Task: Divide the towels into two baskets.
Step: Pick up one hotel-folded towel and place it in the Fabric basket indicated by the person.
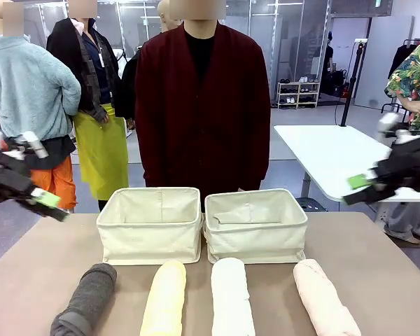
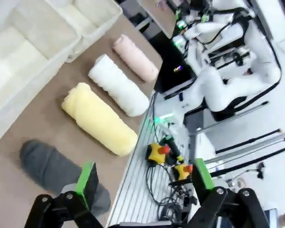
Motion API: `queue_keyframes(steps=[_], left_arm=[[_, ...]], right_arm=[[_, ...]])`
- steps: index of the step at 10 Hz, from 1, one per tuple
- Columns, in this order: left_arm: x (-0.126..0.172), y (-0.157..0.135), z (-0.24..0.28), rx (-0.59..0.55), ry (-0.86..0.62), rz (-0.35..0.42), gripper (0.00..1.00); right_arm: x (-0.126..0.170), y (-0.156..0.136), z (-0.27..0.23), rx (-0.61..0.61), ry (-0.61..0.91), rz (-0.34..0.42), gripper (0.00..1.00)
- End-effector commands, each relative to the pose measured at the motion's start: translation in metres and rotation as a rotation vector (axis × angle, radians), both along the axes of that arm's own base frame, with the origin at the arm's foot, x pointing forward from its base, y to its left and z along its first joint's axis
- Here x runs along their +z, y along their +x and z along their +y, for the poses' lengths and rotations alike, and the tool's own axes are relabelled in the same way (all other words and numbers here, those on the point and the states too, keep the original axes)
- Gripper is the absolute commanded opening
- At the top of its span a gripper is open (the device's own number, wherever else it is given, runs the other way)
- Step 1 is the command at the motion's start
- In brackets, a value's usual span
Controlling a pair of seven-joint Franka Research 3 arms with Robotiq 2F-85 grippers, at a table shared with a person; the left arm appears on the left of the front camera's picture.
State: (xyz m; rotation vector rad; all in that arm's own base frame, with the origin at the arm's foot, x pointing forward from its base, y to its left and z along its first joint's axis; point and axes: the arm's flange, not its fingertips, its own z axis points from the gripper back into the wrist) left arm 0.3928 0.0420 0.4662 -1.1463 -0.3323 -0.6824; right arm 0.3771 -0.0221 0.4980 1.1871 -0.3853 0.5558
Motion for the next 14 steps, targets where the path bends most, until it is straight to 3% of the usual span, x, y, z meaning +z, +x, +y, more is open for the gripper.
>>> queue_keyframes(steps=[1,4,6,8,9,10,14], left_arm=[[-0.001,0.013,0.060,0.089,-0.131,0.021,1.00],[-0.016,-0.009,0.166,0.298,-0.327,-0.043,1.00],[-0.034,-0.028,0.222,0.439,-0.381,0.004,1.00],[-0.036,-0.033,0.232,0.495,-0.373,0.012,1.00],[-0.032,-0.031,0.225,0.480,-0.351,-0.004,1.00],[-0.046,-0.044,0.237,0.489,-0.354,0.021,1.00],[-0.046,-0.044,0.237,0.489,-0.354,0.021,1.00]], right_arm=[[-0.015,0.018,-0.080,-0.084,0.114,0.123,1.00],[-0.045,-0.007,-0.204,-0.298,0.311,0.188,1.00],[-0.061,-0.033,-0.253,-0.399,0.340,0.199,1.00],[-0.060,-0.038,-0.259,-0.426,0.314,0.185,1.00],[-0.056,-0.032,-0.248,-0.372,0.260,0.152,1.00],[-0.070,-0.046,-0.272,-0.439,0.332,0.226,1.00],[-0.070,-0.046,-0.272,-0.439,0.332,0.226,1.00]])
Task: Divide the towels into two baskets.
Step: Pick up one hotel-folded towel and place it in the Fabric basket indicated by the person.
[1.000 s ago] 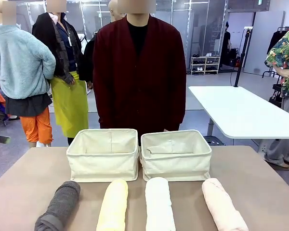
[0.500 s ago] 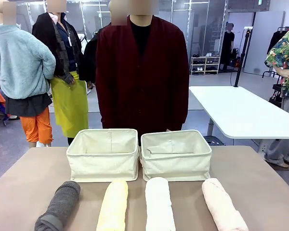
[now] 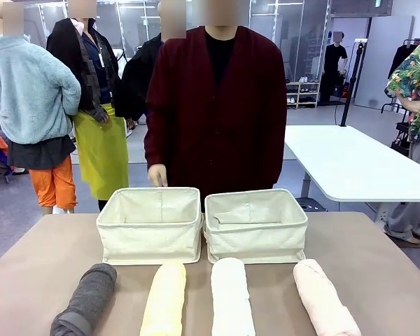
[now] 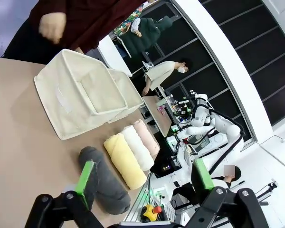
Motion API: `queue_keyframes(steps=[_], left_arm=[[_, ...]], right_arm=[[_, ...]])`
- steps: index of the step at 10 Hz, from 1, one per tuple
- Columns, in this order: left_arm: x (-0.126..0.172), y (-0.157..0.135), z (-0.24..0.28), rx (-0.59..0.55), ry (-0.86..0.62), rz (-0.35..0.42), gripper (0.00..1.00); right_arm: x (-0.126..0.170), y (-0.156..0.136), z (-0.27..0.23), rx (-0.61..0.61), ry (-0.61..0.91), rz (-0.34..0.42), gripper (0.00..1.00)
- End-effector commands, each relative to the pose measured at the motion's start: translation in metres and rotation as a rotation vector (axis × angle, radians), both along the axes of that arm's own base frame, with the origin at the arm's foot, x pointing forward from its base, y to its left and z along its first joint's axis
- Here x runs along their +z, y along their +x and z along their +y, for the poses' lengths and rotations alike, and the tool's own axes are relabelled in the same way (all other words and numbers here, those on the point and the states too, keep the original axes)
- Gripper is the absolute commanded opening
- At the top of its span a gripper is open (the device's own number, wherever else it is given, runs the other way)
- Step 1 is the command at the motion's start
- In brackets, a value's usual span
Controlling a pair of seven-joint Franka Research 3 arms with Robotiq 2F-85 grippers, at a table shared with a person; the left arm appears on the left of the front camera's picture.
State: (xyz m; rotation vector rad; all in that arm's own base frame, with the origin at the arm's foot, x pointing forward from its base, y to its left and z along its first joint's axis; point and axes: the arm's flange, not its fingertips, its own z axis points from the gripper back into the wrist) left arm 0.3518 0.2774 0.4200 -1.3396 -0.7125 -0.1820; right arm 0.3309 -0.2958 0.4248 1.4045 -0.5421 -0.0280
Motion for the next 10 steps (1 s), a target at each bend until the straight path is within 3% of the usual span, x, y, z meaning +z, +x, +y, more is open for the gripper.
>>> queue_keyframes(steps=[1,10], left_arm=[[0.0000,-0.0028,0.0018,-0.001,0.002,0.003,1.00],[0.0000,-0.0028,0.0018,-0.001,0.002,0.003,1.00]], right_arm=[[0.0032,0.0000,0.0013,0.004,0.008,0.001,1.00],[0.0032,0.0000,0.0013,0.004,0.008,0.001,1.00]])
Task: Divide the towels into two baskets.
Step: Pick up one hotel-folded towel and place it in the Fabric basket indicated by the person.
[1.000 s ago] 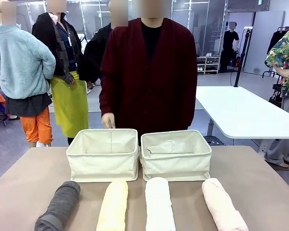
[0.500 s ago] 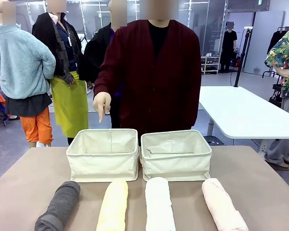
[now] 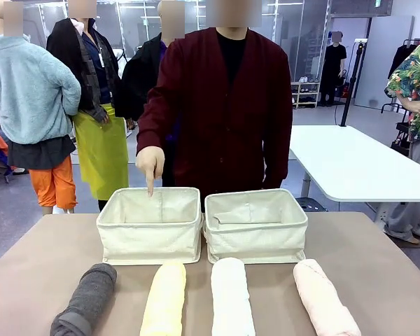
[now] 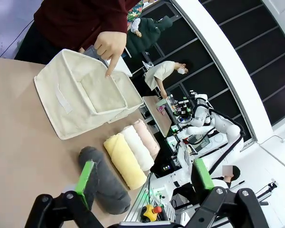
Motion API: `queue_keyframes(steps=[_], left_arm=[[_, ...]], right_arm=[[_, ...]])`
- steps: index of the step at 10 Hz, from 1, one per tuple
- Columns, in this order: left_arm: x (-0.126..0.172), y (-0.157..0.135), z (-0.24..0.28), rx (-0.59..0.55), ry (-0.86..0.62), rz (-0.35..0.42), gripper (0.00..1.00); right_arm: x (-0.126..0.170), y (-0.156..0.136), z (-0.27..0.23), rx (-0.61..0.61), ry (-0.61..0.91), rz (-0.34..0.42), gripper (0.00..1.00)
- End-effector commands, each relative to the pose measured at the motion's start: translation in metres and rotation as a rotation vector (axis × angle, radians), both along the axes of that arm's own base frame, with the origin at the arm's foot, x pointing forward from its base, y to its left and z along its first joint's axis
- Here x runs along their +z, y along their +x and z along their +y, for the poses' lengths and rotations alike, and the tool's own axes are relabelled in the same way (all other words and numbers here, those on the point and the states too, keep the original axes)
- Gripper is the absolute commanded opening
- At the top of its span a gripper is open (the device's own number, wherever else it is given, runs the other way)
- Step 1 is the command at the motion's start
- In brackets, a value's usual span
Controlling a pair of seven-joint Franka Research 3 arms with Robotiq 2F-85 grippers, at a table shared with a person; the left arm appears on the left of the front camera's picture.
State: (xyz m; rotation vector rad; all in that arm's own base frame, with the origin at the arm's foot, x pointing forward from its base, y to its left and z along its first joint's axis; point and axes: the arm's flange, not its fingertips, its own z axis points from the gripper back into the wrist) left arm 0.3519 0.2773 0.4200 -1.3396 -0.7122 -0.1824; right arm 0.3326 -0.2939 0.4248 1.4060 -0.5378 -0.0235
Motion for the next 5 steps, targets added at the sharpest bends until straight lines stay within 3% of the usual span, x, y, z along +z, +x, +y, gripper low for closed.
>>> queue_keyframes(steps=[1,3,5], left_arm=[[0.000,0.000,0.000,0.000,0.000,0.000,1.00],[0.037,-0.012,-0.068,-0.025,0.324,0.023,1.00],[0.054,-0.009,-0.150,-0.165,0.501,0.049,1.00]], right_arm=[[0.003,-0.002,-0.001,-0.002,0.008,0.001,1.00],[0.003,-0.002,-0.001,-0.002,0.008,0.001,1.00],[0.003,-0.002,-0.001,-0.002,0.008,0.001,1.00]])
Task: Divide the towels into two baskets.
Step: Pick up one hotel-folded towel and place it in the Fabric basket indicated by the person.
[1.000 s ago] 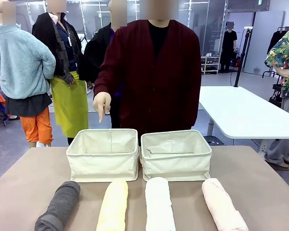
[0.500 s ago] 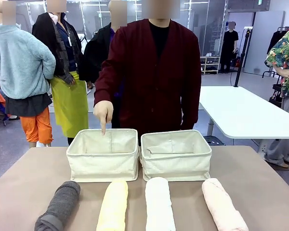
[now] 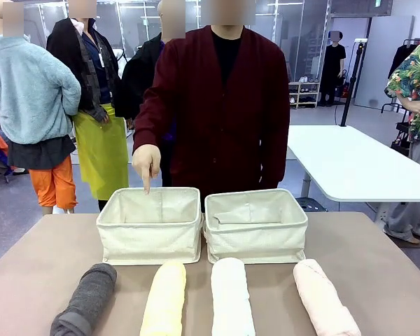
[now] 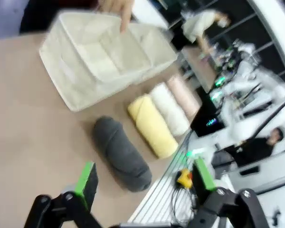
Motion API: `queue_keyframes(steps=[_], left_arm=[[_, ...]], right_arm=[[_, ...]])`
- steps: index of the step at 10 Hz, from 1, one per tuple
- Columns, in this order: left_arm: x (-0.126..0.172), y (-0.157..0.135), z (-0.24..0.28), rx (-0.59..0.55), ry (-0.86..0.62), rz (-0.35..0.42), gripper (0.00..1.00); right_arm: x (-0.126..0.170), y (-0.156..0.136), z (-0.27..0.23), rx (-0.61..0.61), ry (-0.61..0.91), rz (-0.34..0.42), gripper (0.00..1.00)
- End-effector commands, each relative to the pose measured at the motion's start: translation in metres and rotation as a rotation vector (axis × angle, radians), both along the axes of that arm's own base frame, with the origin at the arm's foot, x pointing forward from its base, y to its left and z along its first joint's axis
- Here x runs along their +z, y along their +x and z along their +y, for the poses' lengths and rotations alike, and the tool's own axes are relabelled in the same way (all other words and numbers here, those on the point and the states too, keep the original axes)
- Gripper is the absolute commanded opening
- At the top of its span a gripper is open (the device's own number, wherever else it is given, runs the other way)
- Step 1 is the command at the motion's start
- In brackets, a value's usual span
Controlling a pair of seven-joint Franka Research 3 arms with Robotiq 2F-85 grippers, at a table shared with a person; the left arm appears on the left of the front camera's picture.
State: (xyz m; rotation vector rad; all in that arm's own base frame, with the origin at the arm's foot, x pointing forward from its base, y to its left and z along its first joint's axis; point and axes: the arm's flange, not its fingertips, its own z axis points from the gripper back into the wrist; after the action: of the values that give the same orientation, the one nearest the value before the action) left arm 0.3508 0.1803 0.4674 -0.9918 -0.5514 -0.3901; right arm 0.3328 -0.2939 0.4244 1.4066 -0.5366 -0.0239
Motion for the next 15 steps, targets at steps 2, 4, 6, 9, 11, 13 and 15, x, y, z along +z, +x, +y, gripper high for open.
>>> queue_keyframes(steps=[2,4,6,9,11,13,15], left_arm=[[0.008,-0.003,-0.122,-0.045,0.307,0.096,1.00],[-0.009,-0.010,-0.170,-0.013,0.492,0.142,1.00],[-0.036,-0.012,-0.200,0.044,0.641,0.130,1.00],[-0.075,-0.020,-0.226,0.122,0.706,0.222,1.00],[-0.094,-0.022,-0.235,0.135,0.770,0.243,1.00],[-0.114,-0.028,-0.241,0.179,0.829,0.269,1.00],[-0.128,-0.033,-0.246,0.163,0.803,0.314,1.00]], right_arm=[[0.004,-0.002,-0.001,-0.002,0.007,0.000,1.00],[0.004,-0.002,-0.001,-0.002,0.007,0.000,1.00],[0.004,-0.002,-0.001,-0.002,0.007,0.000,1.00],[0.004,-0.002,-0.001,-0.002,0.007,0.000,1.00],[0.004,-0.002,-0.001,-0.002,0.007,0.000,1.00],[0.004,-0.002,-0.001,-0.002,0.007,0.000,1.00],[0.004,-0.002,-0.001,-0.002,0.007,0.000,1.00]])
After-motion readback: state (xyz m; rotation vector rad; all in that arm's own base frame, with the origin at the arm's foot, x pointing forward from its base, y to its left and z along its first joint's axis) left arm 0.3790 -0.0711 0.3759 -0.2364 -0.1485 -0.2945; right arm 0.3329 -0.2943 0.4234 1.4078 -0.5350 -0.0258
